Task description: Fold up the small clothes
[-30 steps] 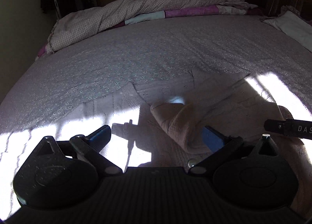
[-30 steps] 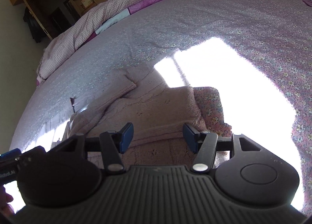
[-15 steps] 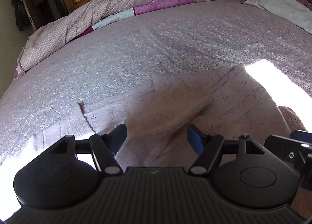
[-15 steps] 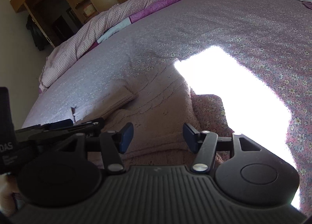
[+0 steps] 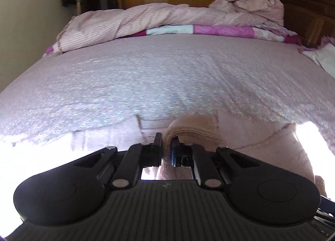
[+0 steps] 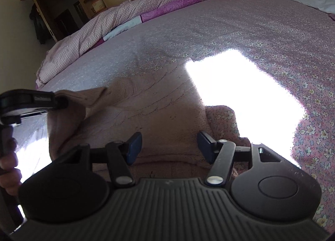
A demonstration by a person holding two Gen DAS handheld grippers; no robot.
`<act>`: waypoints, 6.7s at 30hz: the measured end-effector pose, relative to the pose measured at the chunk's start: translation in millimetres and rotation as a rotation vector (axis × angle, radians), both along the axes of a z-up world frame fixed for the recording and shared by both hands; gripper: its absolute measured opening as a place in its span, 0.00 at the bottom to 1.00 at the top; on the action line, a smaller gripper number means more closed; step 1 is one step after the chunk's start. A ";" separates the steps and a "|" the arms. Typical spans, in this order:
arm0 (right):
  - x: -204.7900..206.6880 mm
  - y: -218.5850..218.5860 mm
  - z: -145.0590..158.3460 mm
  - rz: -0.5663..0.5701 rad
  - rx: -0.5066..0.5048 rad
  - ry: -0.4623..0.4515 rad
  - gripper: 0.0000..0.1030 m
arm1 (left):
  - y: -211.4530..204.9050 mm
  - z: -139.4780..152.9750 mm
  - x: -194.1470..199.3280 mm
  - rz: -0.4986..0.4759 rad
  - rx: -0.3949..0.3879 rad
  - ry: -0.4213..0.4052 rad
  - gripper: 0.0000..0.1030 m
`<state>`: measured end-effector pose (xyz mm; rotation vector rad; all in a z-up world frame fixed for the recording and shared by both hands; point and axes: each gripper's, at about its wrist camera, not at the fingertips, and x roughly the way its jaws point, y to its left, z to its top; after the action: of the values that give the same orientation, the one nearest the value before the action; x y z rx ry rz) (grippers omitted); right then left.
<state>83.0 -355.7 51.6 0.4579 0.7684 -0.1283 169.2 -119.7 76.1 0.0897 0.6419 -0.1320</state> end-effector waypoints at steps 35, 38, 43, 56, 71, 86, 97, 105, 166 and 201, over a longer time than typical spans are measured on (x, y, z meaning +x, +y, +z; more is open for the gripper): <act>1.9 13.9 5.0 0.099 -0.137 0.025 0.68 | 179.3 -25.6 -55.9 0.318 -0.169 0.199 0.42; -1.5 12.1 13.0 0.086 -0.106 0.024 0.68 | 185.2 -16.9 -59.6 0.322 -0.164 0.193 0.42; -14.2 16.2 30.7 0.111 -0.089 0.002 0.68 | 203.9 -2.3 -72.9 0.342 -0.188 0.179 0.42; -34.8 50.2 49.0 0.198 -0.034 0.014 0.68 | 263.5 11.5 -96.8 0.480 -0.092 0.194 0.51; -44.9 74.3 47.4 0.260 -0.049 0.072 0.68 | 326.4 -17.5 -101.3 0.439 0.053 0.266 0.53; -44.0 88.4 19.1 0.284 -0.091 0.182 0.70 | 349.5 -38.6 -80.1 0.343 0.215 0.157 0.70; -40.5 103.6 16.5 0.316 -0.162 0.194 0.81 | 383.7 -49.8 -65.5 0.385 0.072 0.142 0.95; -37.3 101.9 19.3 0.286 -0.135 0.210 0.81 | 375.0 -43.2 -66.7 0.357 0.009 0.095 0.34; -48.4 81.1 27.1 0.266 -0.023 0.087 0.79 | 466.6 -73.5 -89.1 0.803 -1.026 -0.054 0.66; -58.0 47.3 29.5 0.164 0.030 0.034 0.79 | 279.0 65.8 -65.5 0.277 -0.741 -0.123 0.17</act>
<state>25.0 -308.4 81.1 0.4201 0.8395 0.0288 103.7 159.4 142.0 -0.6985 0.4451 -0.0894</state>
